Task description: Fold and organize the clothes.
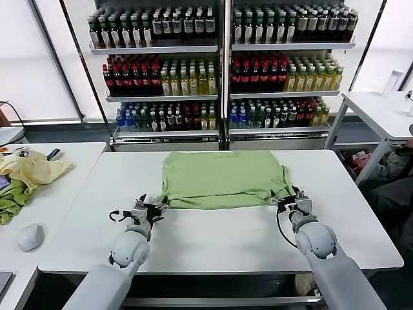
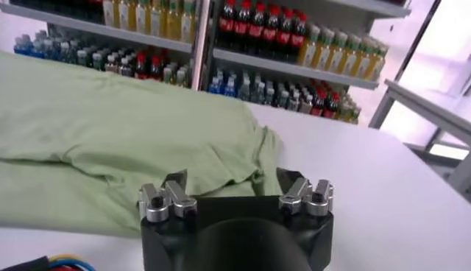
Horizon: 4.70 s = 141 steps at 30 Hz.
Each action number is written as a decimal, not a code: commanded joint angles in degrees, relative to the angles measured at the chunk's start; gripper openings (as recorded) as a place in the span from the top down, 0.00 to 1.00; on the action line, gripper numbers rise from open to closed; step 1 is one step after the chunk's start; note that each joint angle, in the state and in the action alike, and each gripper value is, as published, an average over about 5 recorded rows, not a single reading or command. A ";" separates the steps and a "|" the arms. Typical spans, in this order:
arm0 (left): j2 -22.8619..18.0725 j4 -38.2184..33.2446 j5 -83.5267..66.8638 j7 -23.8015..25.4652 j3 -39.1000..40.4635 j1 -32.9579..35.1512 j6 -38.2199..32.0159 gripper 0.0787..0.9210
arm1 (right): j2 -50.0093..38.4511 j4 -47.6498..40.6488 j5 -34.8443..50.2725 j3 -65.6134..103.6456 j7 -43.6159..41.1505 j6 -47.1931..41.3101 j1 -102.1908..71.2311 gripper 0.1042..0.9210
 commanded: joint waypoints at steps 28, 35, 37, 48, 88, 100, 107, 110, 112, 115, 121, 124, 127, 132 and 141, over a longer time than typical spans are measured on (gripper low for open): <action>1.29 -16.18 -5.31 2.30 -4.61 16.18 4.45 0.94 | -3.65 17.49 3.55 10.14 0.40 -2.55 -21.47 0.97; 2.60 -27.79 -1.87 1.34 -10.07 31.10 5.19 0.94 | -3.28 30.03 -0.39 17.16 0.17 -2.46 -37.13 0.97; 3.01 -31.15 -1.01 1.18 -11.93 35.34 5.24 0.94 | -2.89 32.57 -2.02 18.80 -0.14 -2.16 -41.35 0.97; 3.66 -39.99 3.54 0.87 -15.17 41.47 5.97 0.94 | -2.99 40.58 -5.00 24.01 -1.60 -0.73 -47.19 0.94; -1.54 12.35 -12.30 -3.95 7.07 -19.62 4.29 0.12 | 4.79 -24.67 10.12 -13.12 0.13 -3.97 30.26 0.12; -4.28 17.17 -12.08 -3.02 7.62 -19.82 4.91 0.12 | 9.23 -34.21 7.05 -11.99 -2.31 -3.31 31.18 0.12; -4.05 16.64 -12.16 -1.83 8.02 -18.19 5.66 0.14 | 10.30 -35.82 6.70 -12.12 -4.56 -4.01 31.12 0.13; -4.07 16.44 -12.22 -1.57 7.97 -17.65 5.68 0.23 | 10.57 -36.50 6.82 -12.12 -5.16 -4.24 31.10 0.17; -4.03 16.19 -12.32 -1.34 7.92 -17.32 5.66 0.31 | 10.64 -36.61 6.93 -12.13 -5.63 -4.51 31.02 0.23; -3.79 15.42 -12.61 -0.93 7.81 -16.63 5.57 0.40 | 10.46 -36.15 7.43 -12.13 -6.20 -4.85 30.71 0.33; -3.22 13.84 -13.75 0.11 7.43 -15.15 4.84 0.59 | 9.72 -35.46 9.45 -11.70 -7.06 -5.44 30.31 0.55; -2.91 12.76 -14.25 0.47 7.25 -14.41 3.98 0.70 | 9.43 -34.95 9.96 -11.52 -7.23 -5.28 30.04 0.65; -2.55 11.03 -15.09 0.54 6.62 -13.67 2.52 0.80 | 8.98 -33.10 10.32 -11.42 -6.95 -3.87 29.23 0.76; -1.15 6.59 -16.74 0.51 3.99 -12.01 -0.44 0.95 | 7.08 -25.16 10.88 -10.13 -6.00 0.09 26.16 0.92; 3.05 -4.80 -19.93 0.50 0.90 -6.44 -1.10 0.97 | 1.76 -8.50 13.37 -5.15 -4.90 0.51 17.81 0.98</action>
